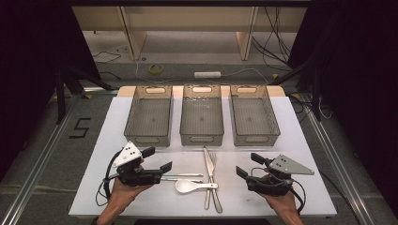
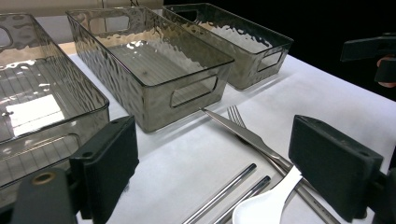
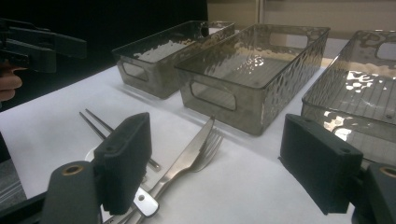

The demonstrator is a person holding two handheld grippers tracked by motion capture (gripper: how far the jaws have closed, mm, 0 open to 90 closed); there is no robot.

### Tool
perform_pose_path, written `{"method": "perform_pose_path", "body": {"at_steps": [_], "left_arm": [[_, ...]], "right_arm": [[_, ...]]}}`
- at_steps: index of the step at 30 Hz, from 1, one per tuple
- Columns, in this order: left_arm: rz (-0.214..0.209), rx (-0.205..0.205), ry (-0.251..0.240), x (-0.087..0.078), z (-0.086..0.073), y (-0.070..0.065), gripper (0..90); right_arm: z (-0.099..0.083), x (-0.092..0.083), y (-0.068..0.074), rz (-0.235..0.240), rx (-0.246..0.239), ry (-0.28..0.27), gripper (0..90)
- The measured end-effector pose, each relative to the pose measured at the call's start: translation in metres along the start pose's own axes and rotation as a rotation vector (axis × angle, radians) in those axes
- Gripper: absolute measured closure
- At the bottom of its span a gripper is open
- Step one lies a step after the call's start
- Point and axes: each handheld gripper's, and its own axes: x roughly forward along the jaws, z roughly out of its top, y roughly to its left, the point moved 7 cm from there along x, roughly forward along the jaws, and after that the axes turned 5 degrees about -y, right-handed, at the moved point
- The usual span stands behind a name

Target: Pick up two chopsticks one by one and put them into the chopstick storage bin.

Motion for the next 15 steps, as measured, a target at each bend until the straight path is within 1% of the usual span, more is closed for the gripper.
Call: {"method": "perform_pose_path", "body": {"at_steps": [4,6,8,9,10,11,13,14,15], "left_arm": [[0.006,0.000,0.020,0.0012,-0.0008,0.0014,15.1],[0.010,0.008,0.039,0.0019,-0.0010,0.0024,15.1],[0.007,0.004,0.058,0.0034,-0.0006,0.0035,15.1],[0.007,0.004,0.058,0.0034,-0.0006,0.0035,15.2],[0.006,0.005,0.075,0.0043,-0.0005,0.0043,15.2],[0.004,0.023,0.124,0.0060,-0.0004,0.0062,15.2],[0.009,0.039,0.154,0.0076,0.0009,0.0081,15.2],[0.009,0.039,0.154,0.0076,0.0009,0.0081,15.5],[0.007,0.046,0.172,0.0081,0.0018,0.0085,15.5]], "right_arm": [[0.0002,-0.0002,-0.0001,-0.001,-0.002,0.001,25.7],[0.0000,-0.0001,-0.0004,0.001,0.001,0.003,25.7],[-0.0001,0.0000,-0.0004,0.001,0.000,0.003,25.7],[-0.0001,0.0000,-0.0004,0.001,0.000,0.004,25.7],[-0.0001,0.0001,-0.0004,0.001,0.001,0.003,25.7],[-0.0003,0.0002,-0.0006,0.001,0.000,0.005,25.7],[-0.0005,0.0003,-0.0010,0.001,0.000,0.007,25.7],[-0.0005,0.0003,-0.0010,0.001,0.000,0.007,25.7],[-0.0008,0.0007,-0.0012,0.002,0.006,0.009,25.7]]}}
